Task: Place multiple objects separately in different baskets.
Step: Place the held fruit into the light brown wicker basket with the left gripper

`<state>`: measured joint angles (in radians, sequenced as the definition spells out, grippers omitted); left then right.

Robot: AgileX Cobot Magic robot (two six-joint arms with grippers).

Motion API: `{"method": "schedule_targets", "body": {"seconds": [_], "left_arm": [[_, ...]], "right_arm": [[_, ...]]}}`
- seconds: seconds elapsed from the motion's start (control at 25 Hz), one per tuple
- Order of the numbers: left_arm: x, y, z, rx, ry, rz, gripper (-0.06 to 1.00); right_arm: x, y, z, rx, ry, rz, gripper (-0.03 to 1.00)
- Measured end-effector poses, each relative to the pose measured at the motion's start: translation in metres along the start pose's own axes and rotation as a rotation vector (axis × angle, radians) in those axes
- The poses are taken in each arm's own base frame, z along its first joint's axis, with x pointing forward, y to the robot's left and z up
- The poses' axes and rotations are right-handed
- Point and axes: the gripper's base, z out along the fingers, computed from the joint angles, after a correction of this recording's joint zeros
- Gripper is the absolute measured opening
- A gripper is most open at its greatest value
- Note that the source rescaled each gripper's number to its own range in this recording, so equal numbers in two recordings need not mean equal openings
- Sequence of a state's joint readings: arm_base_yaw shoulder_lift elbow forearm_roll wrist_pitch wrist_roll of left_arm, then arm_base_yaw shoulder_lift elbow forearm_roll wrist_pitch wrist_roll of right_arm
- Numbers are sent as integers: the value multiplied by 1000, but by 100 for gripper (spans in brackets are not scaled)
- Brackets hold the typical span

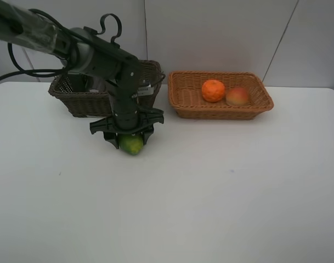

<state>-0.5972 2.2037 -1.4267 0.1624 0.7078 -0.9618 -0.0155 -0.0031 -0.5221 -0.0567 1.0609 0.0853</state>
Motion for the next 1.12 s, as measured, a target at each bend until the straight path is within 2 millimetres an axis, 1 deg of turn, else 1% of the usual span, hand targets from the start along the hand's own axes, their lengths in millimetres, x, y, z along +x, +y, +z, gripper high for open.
{"method": "schedule_targets", "body": {"seconds": [0.88,1.0,1.12], "left_arm": [[1,1,-1,-2,18,-18,62],[2,-1,-10,18,14,14,62],[2,-3,-31,58,-20,82,62]], "right_arm": [[0,0,0,0,0,0,88],[0,0,0,0,0,0,88],[0,0,0,0,0,0,88]]}}
